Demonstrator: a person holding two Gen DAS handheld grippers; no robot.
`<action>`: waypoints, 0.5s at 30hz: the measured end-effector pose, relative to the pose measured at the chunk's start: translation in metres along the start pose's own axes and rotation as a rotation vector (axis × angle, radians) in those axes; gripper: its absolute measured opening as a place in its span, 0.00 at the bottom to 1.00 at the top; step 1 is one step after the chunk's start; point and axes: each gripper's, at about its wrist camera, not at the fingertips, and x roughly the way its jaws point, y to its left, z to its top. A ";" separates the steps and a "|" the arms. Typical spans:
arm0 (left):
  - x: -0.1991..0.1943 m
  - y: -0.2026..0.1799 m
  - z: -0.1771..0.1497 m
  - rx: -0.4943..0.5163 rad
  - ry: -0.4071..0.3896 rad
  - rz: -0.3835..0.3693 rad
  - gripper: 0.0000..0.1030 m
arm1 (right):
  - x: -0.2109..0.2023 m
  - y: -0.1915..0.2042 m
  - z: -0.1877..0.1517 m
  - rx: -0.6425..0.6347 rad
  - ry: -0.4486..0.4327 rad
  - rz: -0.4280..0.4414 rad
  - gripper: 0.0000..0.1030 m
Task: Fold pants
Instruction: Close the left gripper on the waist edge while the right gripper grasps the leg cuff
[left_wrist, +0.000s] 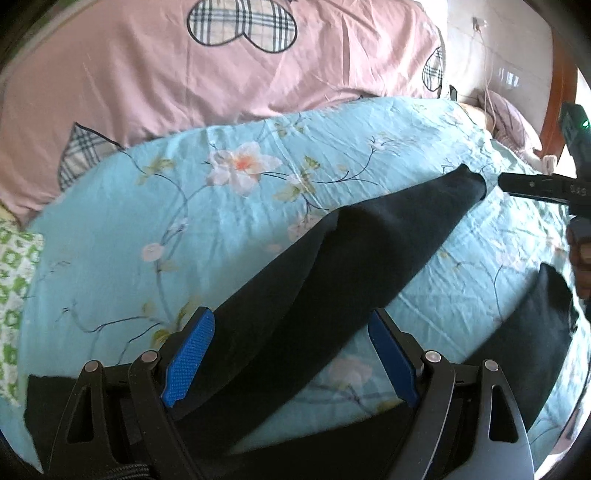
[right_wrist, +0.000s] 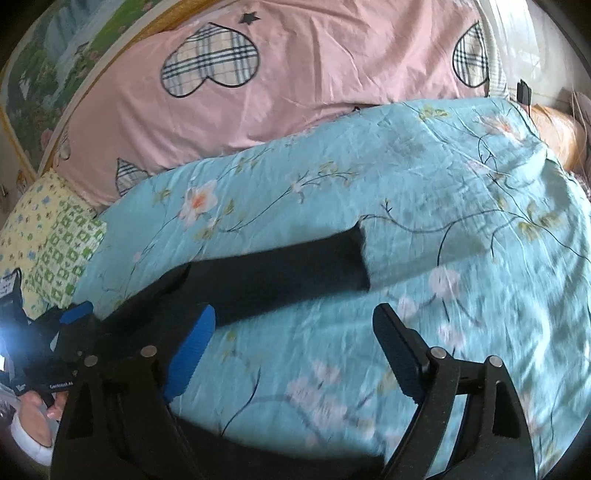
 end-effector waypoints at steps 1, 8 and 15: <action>0.005 0.001 0.004 0.000 0.010 -0.012 0.83 | 0.005 -0.003 0.005 0.006 0.003 0.000 0.84; 0.042 0.002 0.027 0.042 0.077 -0.035 0.83 | 0.033 -0.019 0.033 0.013 0.024 -0.020 0.82; 0.075 0.002 0.042 0.098 0.130 -0.019 0.83 | 0.058 -0.027 0.049 -0.005 0.061 -0.037 0.74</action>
